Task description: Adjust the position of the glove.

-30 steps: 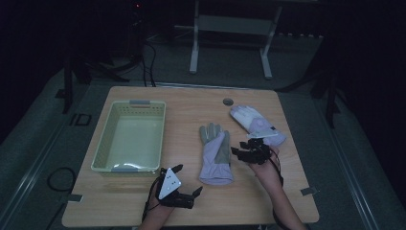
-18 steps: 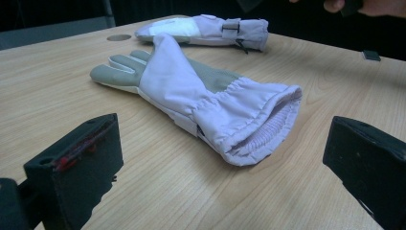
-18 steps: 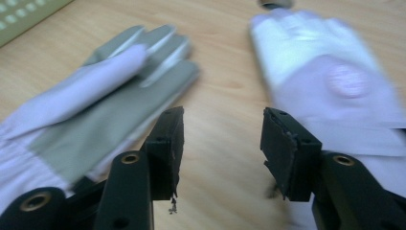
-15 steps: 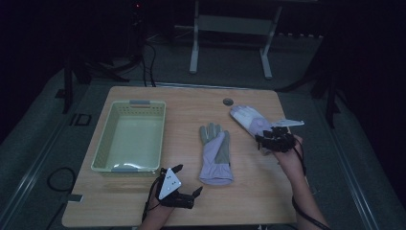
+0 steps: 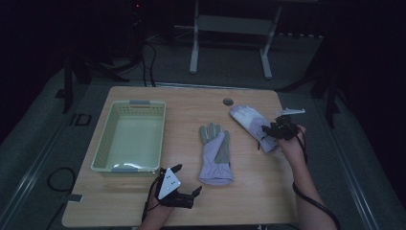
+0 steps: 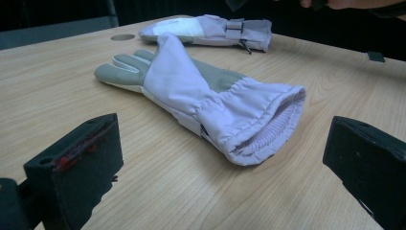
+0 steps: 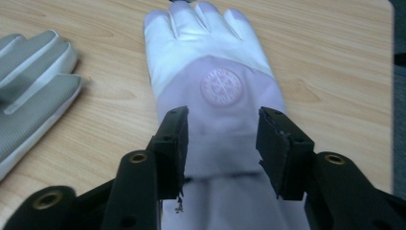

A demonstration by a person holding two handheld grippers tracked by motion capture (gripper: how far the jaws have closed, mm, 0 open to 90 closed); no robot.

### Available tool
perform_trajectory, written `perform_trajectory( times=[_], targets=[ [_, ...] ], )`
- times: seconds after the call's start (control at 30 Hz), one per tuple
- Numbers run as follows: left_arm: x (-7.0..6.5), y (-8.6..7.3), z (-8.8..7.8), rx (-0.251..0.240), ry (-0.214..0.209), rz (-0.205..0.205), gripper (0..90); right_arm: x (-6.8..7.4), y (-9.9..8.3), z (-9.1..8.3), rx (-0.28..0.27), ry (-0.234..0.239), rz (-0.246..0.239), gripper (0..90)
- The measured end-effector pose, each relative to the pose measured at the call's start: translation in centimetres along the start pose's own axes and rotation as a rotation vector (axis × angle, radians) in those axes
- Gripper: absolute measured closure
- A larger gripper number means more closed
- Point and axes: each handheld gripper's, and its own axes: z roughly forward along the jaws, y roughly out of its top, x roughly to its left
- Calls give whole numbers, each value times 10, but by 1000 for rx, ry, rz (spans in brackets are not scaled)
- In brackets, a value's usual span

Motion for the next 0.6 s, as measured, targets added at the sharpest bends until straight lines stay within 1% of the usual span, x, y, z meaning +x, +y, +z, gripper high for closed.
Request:
perform_trajectory(
  times=[0.03,0.07,0.1,0.13,0.17,0.27,0.33,0.37,0.4,0.47,0.53,0.57,0.6],
  targets=[
    [0,0,0,0,-1,3,0,0,0,0,0,0,0,513],
    [0,0,0,0,-2,2,0,0,4,5,0,5,1,458],
    [0,0,0,0,-2,0,0,0,6,8,3,0,4,438],
    [0,0,0,-1,-3,-2,0,0,6,8,3,0,4,438],
    [0,0,0,0,-3,-2,0,0,10,13,16,-10,-10,426],
    [0,0,0,-1,-3,-2,0,-1,15,16,16,-14,-12,426],
    [0,0,0,-1,-3,-2,0,-3,21,24,18,-11,-35,417],
    [0,0,0,-1,-4,-2,0,-3,21,24,18,-11,-35,417],
    [0,0,0,-1,-4,-4,0,-5,23,29,29,-12,-35,404],
    [1,0,0,-1,-4,-4,0,-6,24,31,36,-13,-34,402],
    [1,0,0,0,-4,-5,0,-8,25,39,64,-11,-33,401],
    [1,0,0,1,-5,-6,0,-9,25,43,76,-24,-38,399],
    [1,0,0,1,-5,-7,0,-10,24,46,88,-25,-36,401]
  ],
)
